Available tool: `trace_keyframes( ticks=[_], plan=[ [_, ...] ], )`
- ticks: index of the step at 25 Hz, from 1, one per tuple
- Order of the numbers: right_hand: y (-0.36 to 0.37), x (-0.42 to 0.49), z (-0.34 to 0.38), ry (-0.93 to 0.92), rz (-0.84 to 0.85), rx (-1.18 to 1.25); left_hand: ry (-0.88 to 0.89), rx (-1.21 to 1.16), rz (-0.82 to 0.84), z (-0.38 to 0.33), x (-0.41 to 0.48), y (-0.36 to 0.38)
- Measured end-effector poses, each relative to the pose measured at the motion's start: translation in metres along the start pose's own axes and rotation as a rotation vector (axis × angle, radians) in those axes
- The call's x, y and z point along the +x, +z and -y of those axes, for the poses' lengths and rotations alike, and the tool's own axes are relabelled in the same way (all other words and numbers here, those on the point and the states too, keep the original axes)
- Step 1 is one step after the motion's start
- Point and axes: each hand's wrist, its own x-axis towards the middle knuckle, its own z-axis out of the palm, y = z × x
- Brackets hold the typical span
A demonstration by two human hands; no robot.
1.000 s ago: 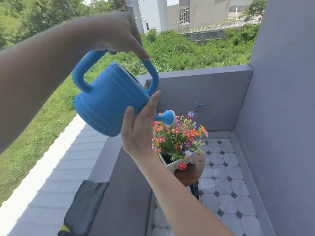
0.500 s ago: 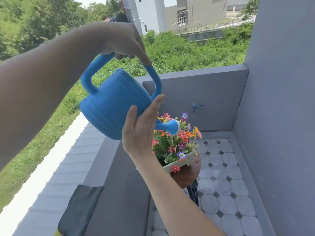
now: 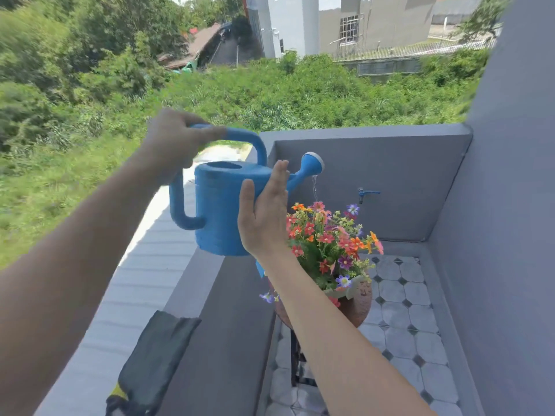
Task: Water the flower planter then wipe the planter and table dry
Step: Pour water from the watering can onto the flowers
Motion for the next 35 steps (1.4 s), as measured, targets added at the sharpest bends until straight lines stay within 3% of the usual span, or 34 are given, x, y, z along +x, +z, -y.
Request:
trace_keyframes(
  ticks=[5,12,24,35],
  plan=[
    [0.045,-0.018,-0.041,0.061,0.200,-0.006,-0.078,-0.034,-0.288,0.084,-0.066,0.022],
    [0.117,-0.027,-0.070,0.244,0.437,0.061,-0.167,-0.098,-0.545,0.182,-0.094,0.051],
    [0.133,-0.038,-0.129,0.333,0.447,0.154,-0.194,-0.162,-0.529,0.231,-0.110,0.099],
    [0.111,-0.053,-0.122,0.386,0.363,0.074,-0.329,-0.260,-0.276,0.205,-0.123,0.068]
  ],
)
